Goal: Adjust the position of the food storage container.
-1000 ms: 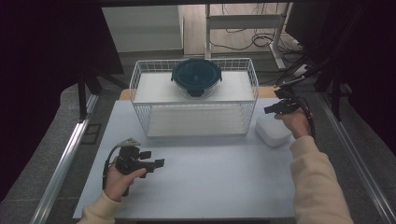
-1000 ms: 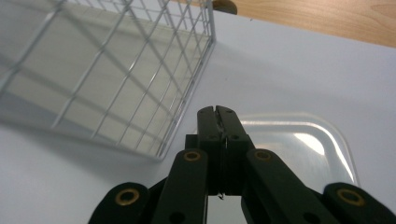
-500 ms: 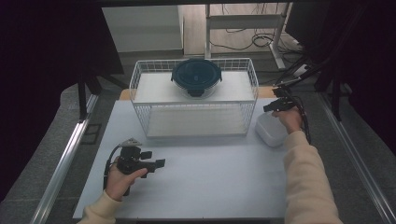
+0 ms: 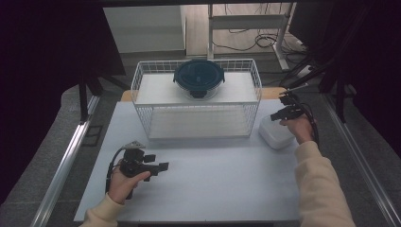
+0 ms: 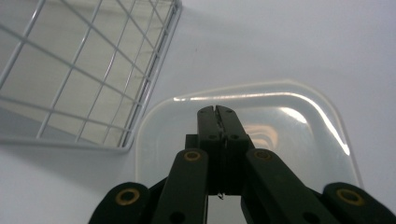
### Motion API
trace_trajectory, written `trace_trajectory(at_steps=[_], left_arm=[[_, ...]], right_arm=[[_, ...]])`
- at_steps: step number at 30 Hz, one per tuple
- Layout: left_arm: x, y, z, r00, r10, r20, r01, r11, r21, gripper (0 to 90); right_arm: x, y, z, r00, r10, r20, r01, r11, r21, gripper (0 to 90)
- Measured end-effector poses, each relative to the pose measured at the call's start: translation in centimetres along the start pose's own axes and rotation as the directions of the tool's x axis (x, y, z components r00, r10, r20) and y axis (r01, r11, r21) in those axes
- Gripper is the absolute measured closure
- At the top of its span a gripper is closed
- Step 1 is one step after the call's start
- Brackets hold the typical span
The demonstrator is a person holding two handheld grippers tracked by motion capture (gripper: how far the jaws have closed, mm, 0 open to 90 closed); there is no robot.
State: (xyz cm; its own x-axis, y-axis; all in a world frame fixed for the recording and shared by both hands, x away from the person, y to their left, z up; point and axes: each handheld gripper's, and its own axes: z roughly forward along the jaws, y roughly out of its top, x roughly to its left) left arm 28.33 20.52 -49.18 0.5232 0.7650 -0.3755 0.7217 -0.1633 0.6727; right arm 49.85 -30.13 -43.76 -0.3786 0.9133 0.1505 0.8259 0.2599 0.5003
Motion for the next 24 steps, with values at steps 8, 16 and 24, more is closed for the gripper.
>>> trace_trajectory(at_steps=[8, 16, 24], left_arm=[[0.1, 0.0, 0.1, 1.0000, -0.004, -0.002, 0.004, 1.0000, 0.003, 24.2], [0.6, 0.0, 0.1, 0.9999, -0.012, -0.010, 0.012, 0.9999, 0.001, 24.3], [0.6, 0.0, 0.0, 0.9999, -0.012, -0.009, 0.012, 0.9999, 0.000, 24.3]], right_arm=[[0.2, 0.5, 0.2, 0.9995, 0.004, -0.032, -0.005, 0.999, -0.032, 89.3], [-0.7, 2.5, 2.2, 0.9972, 0.055, -0.050, -0.059, 0.996, -0.071, 89.3], [-0.8, 2.6, 2.8, 0.9983, 0.053, -0.023, -0.054, 0.998, -0.042, 89.5]])
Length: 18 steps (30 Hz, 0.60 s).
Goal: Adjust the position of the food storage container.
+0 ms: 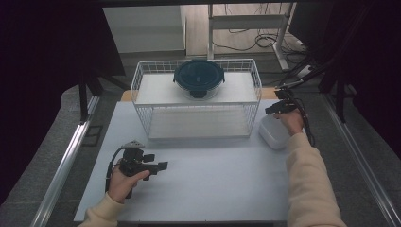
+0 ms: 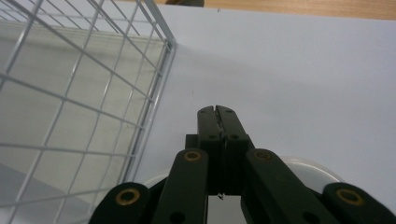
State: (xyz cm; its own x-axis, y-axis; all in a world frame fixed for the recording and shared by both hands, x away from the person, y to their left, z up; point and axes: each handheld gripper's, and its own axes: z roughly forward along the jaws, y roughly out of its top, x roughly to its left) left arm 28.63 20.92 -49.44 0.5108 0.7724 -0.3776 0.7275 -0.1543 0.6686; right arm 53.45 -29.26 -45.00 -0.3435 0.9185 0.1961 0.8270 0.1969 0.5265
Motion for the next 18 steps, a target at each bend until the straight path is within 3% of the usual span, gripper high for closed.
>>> trace_trajectory(at_steps=[4, 5, 11, 18], left_arm=[[0.0, 0.0, 0.0, 1.0000, -0.001, 0.001, 0.001, 1.0000, 0.000, 24.3], [-0.1, 0.0, 0.0, 1.0000, 0.001, 0.004, -0.001, 1.0000, 0.000, 24.3], [-0.2, 0.0, 0.1, 0.9999, 0.006, 0.010, -0.006, 1.0000, 0.005, 24.3], [-0.5, 0.0, 0.0, 0.9997, 0.013, 0.019, -0.013, 0.9999, 0.004, 24.3]], right_arm=[[0.4, -0.2, -0.3, 0.9993, -0.014, 0.034, 0.013, 0.999, 0.030, 89.4], [0.5, -0.6, -0.7, 0.9974, -0.050, 0.053, 0.047, 0.997, 0.057, 89.4], [0.7, -2.0, -1.7, 0.9952, -0.071, 0.067, 0.066, 0.995, 0.081, 89.4], [0.7, -4.6, -3.2, 0.9983, -0.050, 0.030, 0.048, 0.997, 0.058, 89.5]])
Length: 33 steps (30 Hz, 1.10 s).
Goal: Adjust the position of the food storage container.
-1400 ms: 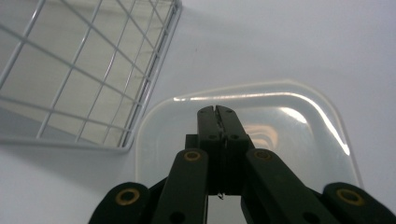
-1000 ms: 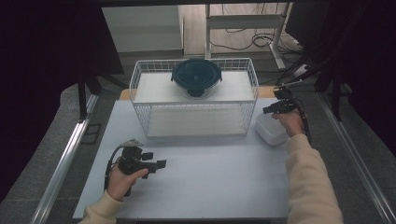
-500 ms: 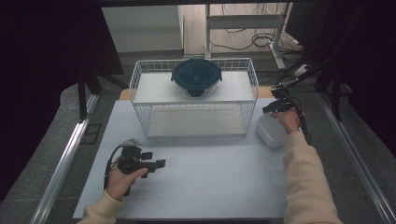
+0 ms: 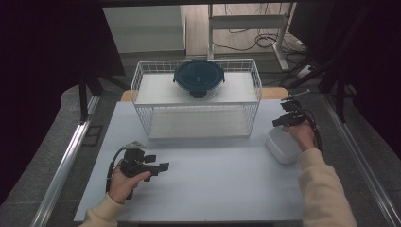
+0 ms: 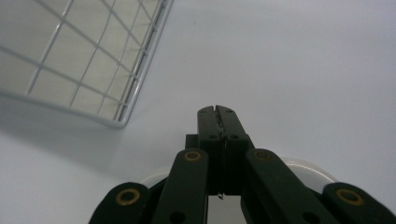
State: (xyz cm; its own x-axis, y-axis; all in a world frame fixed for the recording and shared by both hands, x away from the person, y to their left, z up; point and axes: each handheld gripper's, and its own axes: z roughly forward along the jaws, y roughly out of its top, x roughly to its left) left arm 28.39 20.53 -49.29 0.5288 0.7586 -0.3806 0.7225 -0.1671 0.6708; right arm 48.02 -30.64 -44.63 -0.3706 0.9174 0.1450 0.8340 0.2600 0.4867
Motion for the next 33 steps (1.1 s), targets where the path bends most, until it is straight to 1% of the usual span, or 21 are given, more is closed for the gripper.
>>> trace_trajectory(at_steps=[3, 4, 5, 7, 11, 12, 13, 14, 15, 16, 19, 20, 22, 23, 24, 25, 26, 28, 30, 32, 33], left_arm=[[0.0, 0.0, 0.0, 1.0000, 0.002, -0.001, -0.002, 1.0000, -0.001, 24.3], [0.0, 0.0, 0.0, 1.0000, 0.002, -0.001, -0.002, 1.0000, -0.001, 24.2], [0.0, 0.0, -0.1, 1.0000, 0.001, -0.001, -0.001, 1.0000, -0.002, 24.3], [0.0, 0.0, -0.1, 1.0000, 0.002, -0.002, -0.002, 1.0000, -0.002, 24.2], [0.1, 0.0, 0.0, 1.0000, -0.001, -0.004, 0.001, 1.0000, -0.001, 24.2], [0.1, 0.0, 0.0, 1.0000, -0.001, -0.004, 0.001, 1.0000, -0.001, 24.2], [0.1, 0.0, 0.0, 1.0000, -0.002, -0.006, 0.002, 1.0000, -0.001, 24.2], [0.1, 0.0, 0.0, 1.0000, -0.002, -0.006, 0.002, 1.0000, -0.001, 24.2], [0.1, 0.0, 0.0, 1.0000, -0.002, -0.007, 0.002, 1.0000, 0.000, 24.2], [0.1, 0.0, 0.0, 1.0000, -0.001, -0.007, 0.001, 1.0000, 0.002, 24.2], [0.0, 0.0, 0.1, 1.0000, 0.000, -0.009, 0.000, 1.0000, 0.003, 24.2], [0.0, 0.0, 0.1, 1.0000, 0.000, -0.009, 0.000, 1.0000, 0.003, 24.2], [0.0, 0.0, 0.1, 0.9999, 0.000, -0.010, 0.000, 1.0000, 0.003, 24.2], [-0.1, 0.0, 0.1, 0.9999, 0.000, -0.012, 0.000, 1.0000, 0.002, 24.2], [-0.1, 0.0, 0.1, 0.9999, 0.000, -0.012, 0.000, 1.0000, 0.002, 24.2], [-0.1, 0.0, 0.1, 0.9999, 0.000, -0.013, 0.000, 1.0000, 0.003, 24.2], [-0.1, 0.0, 0.1, 0.9999, -0.001, -0.014, 0.001, 1.0000, 0.003, 24.1], [-0.1, 0.0, 0.1, 0.9999, 0.000, -0.014, 0.000, 1.0000, 0.003, 24.1], [-0.1, -0.1, 0.2, 0.9999, 0.000, -0.016, 0.000, 1.0000, 0.005, 24.1], [-0.1, -0.1, 0.2, 0.9999, 0.000, -0.016, 0.000, 1.0000, 0.005, 24.1], [0.0, -0.1, 0.2, 0.9999, 0.000, -0.016, 0.000, 1.0000, 0.006, 24.1]], right_arm=[[0.2, -0.5, -0.2, 1.0000, 0.003, -0.009, -0.003, 1.000, -0.002, 89.5], [0.2, -0.6, -0.3, 1.0000, -0.005, -0.008, 0.005, 1.000, -0.002, 89.4], [0.3, -0.7, -0.3, 0.9999, 0.003, -0.013, -0.003, 1.000, -0.004, 89.5], [0.3, -0.8, -0.5, 0.9998, -0.005, -0.017, 0.005, 1.000, -0.009, 89.4], [-0.5, -0.8, -2.0, 0.9999, 0.005, -0.015, -0.006, 0.998, -0.069, 89.4], [-0.5, -0.8, -2.0, 0.9999, 0.005, -0.015, -0.006, 0.998, -0.069, 89.4], [-1.2, -0.9, -2.8, 0.9998, 0.017, -0.007, -0.018, 0.996, -0.093, 89.4], [-1.2, -0.9, -2.8, 0.9998, 0.017, -0.007, -0.018, 0.996, -0.093, 89.4], [-2.0, -1.0, -3.7, 0.9995, 0.031, 0.005, -0.030, 0.993, -0.115, 89.4], [-2.4, -1.1, -4.1, 0.9993, 0.036, 0.011, -0.034, 0.991, -0.126, 89.4], [-3.6, -1.5, -5.0, 0.9984, 0.044, 0.035, -0.038, 0.989, -0.143, 89.4], [-3.6, -1.5, -5.0, 0.9984, 0.044, 0.035, -0.038, 0.989, -0.143, 89.4], [-4.5, -1.9, -5.2, 0.9976, 0.047, 0.051, -0.040, 0.990, -0.136, 89.4], [-5.1, -2.2, -4.9, 0.9968, 0.047, 0.064, -0.039, 0.992, -0.123, 89.4], [-5.1, -2.2, -4.9, 0.9968, 0.047, 0.064, -0.039, 0.992, -0.123, 89.4], [-5.4, -2.4, -4.7, 0.9964, 0.044, 0.072, -0.036, 0.993, -0.111, 89.4], [-5.8, -2.8, -4.2, 0.9953, 0.043, 0.087, -0.036, 0.996, -0.080, 89.4], [-6.0, -3.0, -3.9, 0.9950, 0.035, 0.093, -0.028, 0.997, -0.077, 89.4], [-6.4, -3.6, -3.3, 0.9952, 0.039, 0.090, -0.034, 0.998, -0.058, 89.4], [-6.5, -3.7, -3.2, 0.9953, 0.037, 0.089, -0.033, 0.998, -0.051, 89.4], [-6.5, -3.8, -3.1, 0.9952, 0.033, 0.092, -0.030, 0.999, -0.038, 89.4]])
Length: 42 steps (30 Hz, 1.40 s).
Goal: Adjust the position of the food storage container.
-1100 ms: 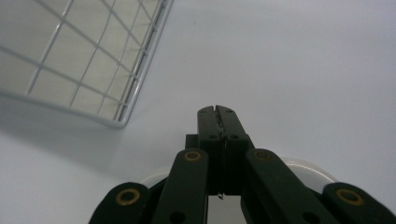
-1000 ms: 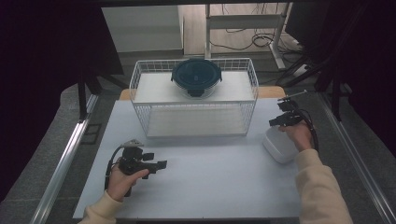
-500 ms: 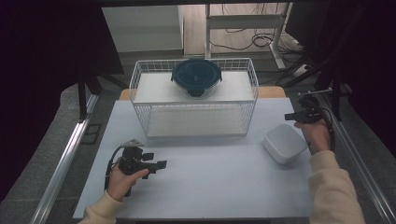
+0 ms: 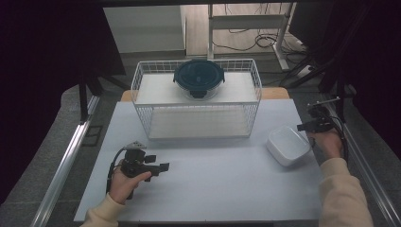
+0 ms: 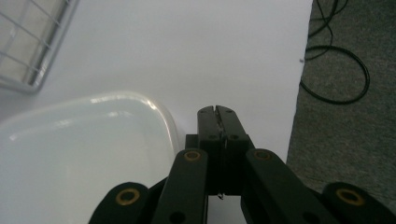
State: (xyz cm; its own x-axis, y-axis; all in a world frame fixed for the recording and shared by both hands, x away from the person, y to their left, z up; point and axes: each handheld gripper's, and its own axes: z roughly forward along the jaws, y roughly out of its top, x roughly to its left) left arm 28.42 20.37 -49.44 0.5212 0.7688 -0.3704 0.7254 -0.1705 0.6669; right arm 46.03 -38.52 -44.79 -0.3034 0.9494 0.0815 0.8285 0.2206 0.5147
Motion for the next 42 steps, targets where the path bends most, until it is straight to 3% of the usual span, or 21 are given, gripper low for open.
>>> trace_trajectory(at_steps=[2, 9, 12, 21, 32, 39, 42], left_arm=[[0.0, 0.0, 0.0, 1.0000, -0.001, 0.000, 0.001, 1.0000, 0.001, 24.1], [0.0, 0.0, 0.0, 0.9999, -0.006, 0.012, 0.006, 1.0000, -0.001, 24.1], [0.0, 0.0, 0.0, 0.9999, -0.006, 0.012, 0.006, 1.0000, 0.000, 24.1], [-0.1, 0.0, 0.0, 0.9999, -0.004, 0.016, 0.004, 1.0000, 0.001, 24.1], [-0.1, 0.0, 0.0, 0.9999, -0.004, 0.017, 0.004, 1.0000, 0.002, 24.1], [-0.2, -0.1, 0.2, 0.9998, -0.002, 0.020, 0.002, 1.0000, 0.006, 24.1], [-0.2, -0.1, 0.2, 0.9998, -0.004, 0.021, 0.004, 1.0000, 0.006, 24.1]], right_arm=[[0.2, -0.2, 0.1, 0.9991, -0.043, 0.004, 0.043, 0.999, 0.029, 89.4], [1.2, -0.6, 0.1, 0.9971, -0.075, -0.014, 0.075, 0.995, 0.062, 89.5], [2.2, -1.3, 0.2, 0.9949, -0.090, -0.047, 0.093, 0.993, 0.072, 89.5], [4.4, -3.1, -0.7, 0.9884, -0.130, -0.078, 0.137, 0.987, 0.086, 89.5], [4.0, -5.4, -1.1, 0.9891, -0.124, -0.079, 0.134, 0.983, 0.123, 89.4], [4.7, -6.9, -1.2, 0.9872, -0.121, -0.104, 0.134, 0.982, 0.136, 89.5], [5.7, -7.2, -1.4, 0.9821, -0.130, -0.137, 0.148, 0.980, 0.131, 89.4]])
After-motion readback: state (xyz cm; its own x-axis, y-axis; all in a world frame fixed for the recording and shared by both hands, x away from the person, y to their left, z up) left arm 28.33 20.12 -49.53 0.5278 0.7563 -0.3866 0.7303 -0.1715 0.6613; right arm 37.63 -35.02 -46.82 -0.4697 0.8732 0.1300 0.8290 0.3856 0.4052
